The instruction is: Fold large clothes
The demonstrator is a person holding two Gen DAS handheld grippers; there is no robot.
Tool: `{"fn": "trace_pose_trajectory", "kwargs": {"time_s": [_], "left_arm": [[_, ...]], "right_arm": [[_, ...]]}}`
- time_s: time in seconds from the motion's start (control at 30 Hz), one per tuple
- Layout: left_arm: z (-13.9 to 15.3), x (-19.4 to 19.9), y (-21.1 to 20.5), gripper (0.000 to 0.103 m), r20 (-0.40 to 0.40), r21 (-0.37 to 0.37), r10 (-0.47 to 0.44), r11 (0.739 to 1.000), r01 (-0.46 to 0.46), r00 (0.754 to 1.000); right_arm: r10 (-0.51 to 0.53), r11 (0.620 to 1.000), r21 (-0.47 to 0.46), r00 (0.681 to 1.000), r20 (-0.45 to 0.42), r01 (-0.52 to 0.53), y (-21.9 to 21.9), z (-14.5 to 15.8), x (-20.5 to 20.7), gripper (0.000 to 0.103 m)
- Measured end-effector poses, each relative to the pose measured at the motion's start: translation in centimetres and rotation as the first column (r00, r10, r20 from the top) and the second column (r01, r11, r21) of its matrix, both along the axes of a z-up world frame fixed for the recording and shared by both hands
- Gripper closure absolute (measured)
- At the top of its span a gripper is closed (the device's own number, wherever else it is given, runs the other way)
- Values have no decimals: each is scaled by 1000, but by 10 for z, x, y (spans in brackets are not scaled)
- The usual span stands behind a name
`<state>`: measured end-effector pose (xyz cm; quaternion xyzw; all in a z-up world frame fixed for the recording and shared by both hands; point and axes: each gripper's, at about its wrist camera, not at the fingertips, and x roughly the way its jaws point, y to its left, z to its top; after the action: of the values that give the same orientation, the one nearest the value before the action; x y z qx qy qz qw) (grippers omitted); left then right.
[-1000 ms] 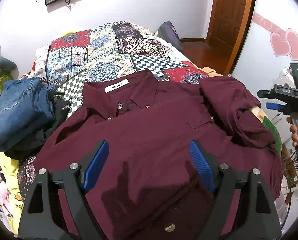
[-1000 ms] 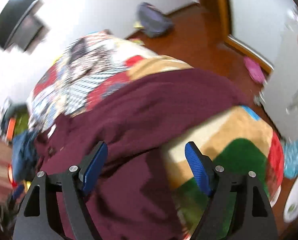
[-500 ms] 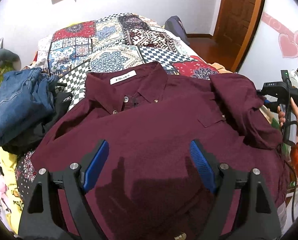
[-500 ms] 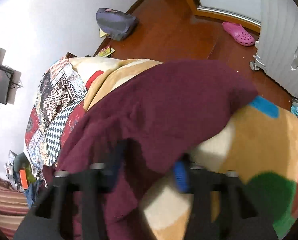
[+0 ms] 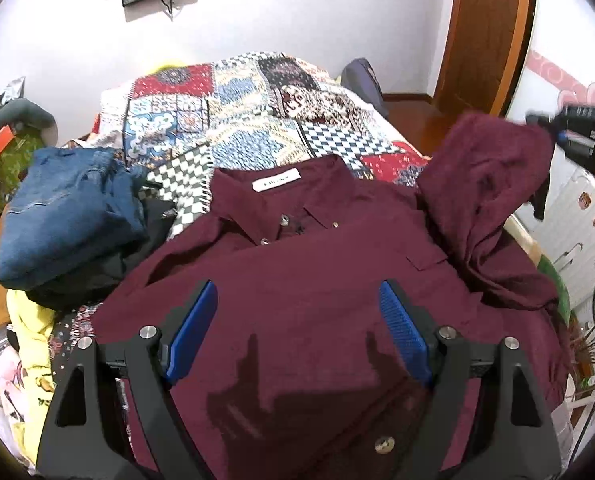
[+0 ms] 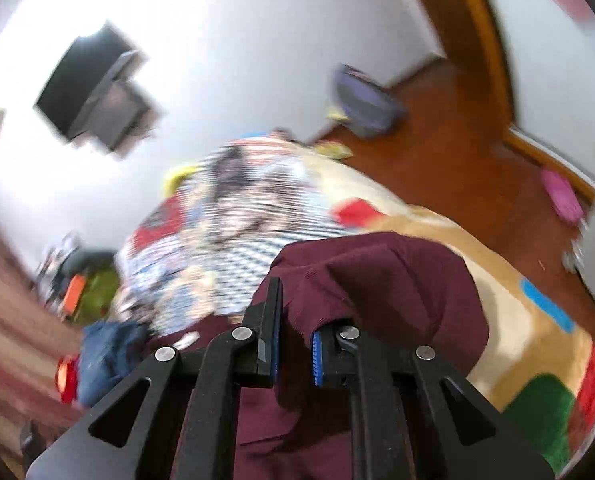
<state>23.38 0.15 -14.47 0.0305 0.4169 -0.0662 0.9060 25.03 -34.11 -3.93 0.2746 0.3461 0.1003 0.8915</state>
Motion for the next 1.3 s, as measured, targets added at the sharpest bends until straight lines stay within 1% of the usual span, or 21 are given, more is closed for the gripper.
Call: {"fn": "trace_pose_trajectory", "kwargs": {"time_s": [0.1,0.2,0.23,0.33,0.43,0.47,0.5,0.57,0.63,0.7,0.77,0.8,0.83,0.87,0.9,0.93,0.97,1.07,1.13,1.17,1.3], "left_arm": [[11,-10,9,21,33,3,13,1000,-13,999],[21,-21,24,20,63,-3,38,999,-38,997],[23,-24,29,20,69,-5,46,999,-46,997],[29,-35,49,15,92,-15,88,996,-87,992],[30,-47,71,15,98,-20,136,991,-134,986],[30,-50,79,14,97,-22,151,988,-150,984],[29,-54,87,14,94,-23,168,986,-167,981],[26,-61,101,14,83,-20,201,980,-200,976],[22,-66,111,14,71,-20,226,974,-225,971],[15,-71,120,14,52,-24,251,968,-250,967],[11,-74,123,14,38,-23,262,965,-261,964],[8,-75,124,14,30,-18,268,964,-267,963],[6,-75,126,14,26,-14,270,963,-270,962],[5,-74,125,14,21,-10,271,962,-271,962],[4,-74,125,14,18,-8,271,963,-271,963],[3,-72,123,14,16,-6,269,963,-269,963],[4,-72,121,14,16,-5,266,964,-266,964],[8,-64,109,14,26,-1,246,969,-246,969],[12,-59,101,14,34,2,226,974,-226,974],[13,-56,95,14,38,6,212,977,-212,977],[20,-38,64,14,47,25,137,990,-138,989]], "right_arm": [[115,993,-10,990,83,-114,42,36,-11,93],[237,972,-36,961,139,-234,93,62,-22,93],[284,959,-49,947,149,-279,113,67,-26,93],[389,921,-88,911,140,-380,162,67,-32,93],[511,858,-115,855,86,-501,212,48,-39,93],[549,832,-128,834,54,-540,233,36,-42,93],[567,818,-133,823,31,-559,243,30,-42,93],[608,782,-140,793,-43,-608,269,4,-41,93],[634,745,-148,760,-147,-650,290,-29,-39,93],[640,725,-144,736,-221,-674,296,-51,-37,89],[623,718,-155,725,-293,-679,301,-70,-35,88],[613,718,-146,718,-330,-681,300,-77,-34,86],[612,720,-127,710,-348,-683,295,-77,-34,78],[615,719,-111,703,-357,-686,293,-77,-33,66],[623,716,-91,693,-364,-692,289,-75,-33,58],[627,714,-86,689,-363,-694,285,-71,-35,45],[629,714,-90,693,-353,-694,280,-64,-36,42],[631,715,-144,720,-290,-684,266,-39,-47,42],[624,728,-169,744,-238,-664,253,-23,-50,42],[613,742,-182,763,-207,-645,241,-13,-49,42],[547,791,-241,827,-133,-562,201,10,-44,40]]}}
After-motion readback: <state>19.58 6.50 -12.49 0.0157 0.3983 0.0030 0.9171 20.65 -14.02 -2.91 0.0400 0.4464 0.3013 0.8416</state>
